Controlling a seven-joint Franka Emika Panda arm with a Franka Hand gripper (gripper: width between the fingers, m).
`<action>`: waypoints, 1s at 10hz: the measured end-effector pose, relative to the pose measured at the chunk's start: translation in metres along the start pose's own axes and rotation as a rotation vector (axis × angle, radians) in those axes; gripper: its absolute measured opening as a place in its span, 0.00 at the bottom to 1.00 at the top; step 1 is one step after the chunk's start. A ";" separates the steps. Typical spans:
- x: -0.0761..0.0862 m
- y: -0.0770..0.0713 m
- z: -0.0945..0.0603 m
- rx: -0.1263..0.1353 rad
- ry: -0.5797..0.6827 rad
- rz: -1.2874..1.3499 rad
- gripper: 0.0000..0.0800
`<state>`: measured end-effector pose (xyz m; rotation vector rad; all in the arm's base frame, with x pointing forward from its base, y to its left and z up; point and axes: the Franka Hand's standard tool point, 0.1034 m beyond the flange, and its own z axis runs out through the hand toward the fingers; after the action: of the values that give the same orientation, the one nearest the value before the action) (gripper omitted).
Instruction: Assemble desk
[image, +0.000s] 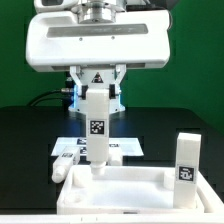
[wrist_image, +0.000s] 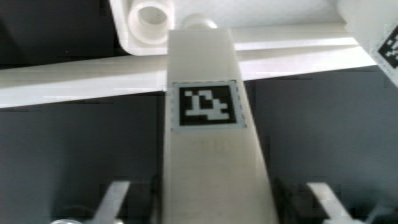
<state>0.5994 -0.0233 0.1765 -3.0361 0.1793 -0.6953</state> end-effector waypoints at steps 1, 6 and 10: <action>0.000 -0.002 0.000 0.001 -0.001 -0.002 0.36; 0.001 0.026 0.025 -0.024 -0.018 -0.027 0.36; -0.002 0.028 0.037 -0.034 -0.021 -0.029 0.36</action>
Offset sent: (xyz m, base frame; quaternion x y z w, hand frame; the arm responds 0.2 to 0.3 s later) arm 0.0220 -0.0090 -0.0167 0.0452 -0.0087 0.0132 0.9989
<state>0.6103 -0.0507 0.1410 -3.0826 0.1477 -0.6693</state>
